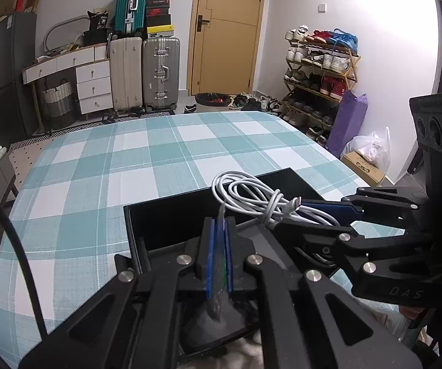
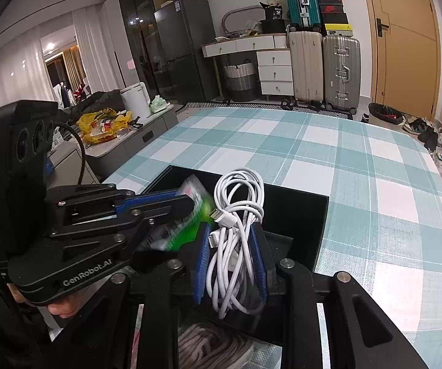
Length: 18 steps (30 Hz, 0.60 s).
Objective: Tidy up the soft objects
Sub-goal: 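Carry the white cable into the black box with the right gripper and release, then withdraw the right gripper from the box toward the rope bag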
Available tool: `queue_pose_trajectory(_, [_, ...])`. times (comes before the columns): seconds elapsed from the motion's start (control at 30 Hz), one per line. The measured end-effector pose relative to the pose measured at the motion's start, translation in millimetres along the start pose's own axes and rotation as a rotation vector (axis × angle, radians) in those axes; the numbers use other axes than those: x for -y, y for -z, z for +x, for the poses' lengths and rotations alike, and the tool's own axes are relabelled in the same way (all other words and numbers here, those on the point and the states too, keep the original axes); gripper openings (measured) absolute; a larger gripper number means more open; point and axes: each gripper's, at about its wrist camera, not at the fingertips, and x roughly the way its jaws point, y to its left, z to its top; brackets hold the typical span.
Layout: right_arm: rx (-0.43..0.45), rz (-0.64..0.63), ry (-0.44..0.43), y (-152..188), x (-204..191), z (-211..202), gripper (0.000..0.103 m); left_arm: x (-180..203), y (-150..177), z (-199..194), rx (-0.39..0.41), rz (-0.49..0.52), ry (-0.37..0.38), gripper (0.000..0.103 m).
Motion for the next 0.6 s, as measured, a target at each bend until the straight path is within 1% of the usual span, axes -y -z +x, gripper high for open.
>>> queue_pose_trajectory(0.03, [0.0, -0.001, 0.004, 0.7, 0.1, 0.0, 0.03, 0.4, 0.4, -1.6, 0.003, 0.002, -0.002, 0.01])
queue_pose_trajectory(0.07, [-0.002, -0.002, 0.009, 1.3, 0.3, -0.3, 0.031, 0.5, 0.7, -2.7, 0.003, 0.003, -0.003, 0.015])
queue_pose_trajectory(0.1, [0.002, -0.006, 0.013, 2.2, 0.5, -2.4, 0.034, 0.6, 0.9, -4.6, 0.004, 0.002, -0.004, 0.024])
queue_pose_trajectory(0.13, [0.011, -0.009, 0.014, 2.8, 0.4, -5.4, 0.043, 0.5, 1.3, -6.5, 0.006, 0.001, -0.005, 0.03])
queue_pose_trajectory(0.17, [0.019, -0.019, 0.017, 3.6, -0.4, -9.2, 0.048, 0.5, 2.0, -9.9, 0.015, -0.002, -0.004, 0.041])
queue_pose_trajectory(0.2, [0.028, -0.029, 0.025, 4.3, -1.5, -13.7, 0.053, -0.3, 1.8, -12.7, 0.022, -0.006, 0.0, 0.045])
queue_pose_trajectory(0.27, [0.034, -0.043, 0.051, 4.9, -2.5, -20.7, 0.058, -0.3, 2.1, -19.5, 0.03, -0.009, 0.005, 0.048])
queue_pose_trajectory(0.33, [0.037, -0.049, 0.062, 6.2, -3.6, -28.7, 0.081, -0.1, 2.2, -25.2, 0.031, -0.008, 0.004, 0.052])
queue_pose_trajectory(0.37, [0.059, -0.048, 0.076, 8.1, -3.9, -36.0, 0.087, 0.7, 3.2, -29.1, 0.026, -0.003, 0.002, 0.061])
queue_pose_trajectory(0.4, [0.073, -0.042, 0.088, 9.7, -4.5, -42.5, 0.098, 1.1, 4.2, -32.6, 0.028, -0.001, -0.004, 0.078])
queue_pose_trajectory(0.43, [0.084, -0.035, 0.093, 11.2, -4.1, -47.6, 0.103, 1.1, 6.0, -37.4, 0.039, -0.004, -0.015, 0.087])
queue_pose_trajectory(0.47, [0.091, -0.026, 0.095, 13.2, -3.9, -53.0, 0.103, 0.5, 8.4, -44.1, 0.061, -0.012, -0.03, 0.1])
queue_pose_trajectory(0.5, [0.09, -0.016, 0.089, 15.7, -3.3, -59.1, 0.103, 0.1, 11.0, -51.1, 0.082, -0.019, -0.04, 0.103])
queue_pose_trajectory(0.6, [0.087, 0.008, 0.089, 23.9, -3.4, -71.5, 0.103, -2.4, 17.7, -64.1, 0.088, -0.023, -0.063, 0.103])
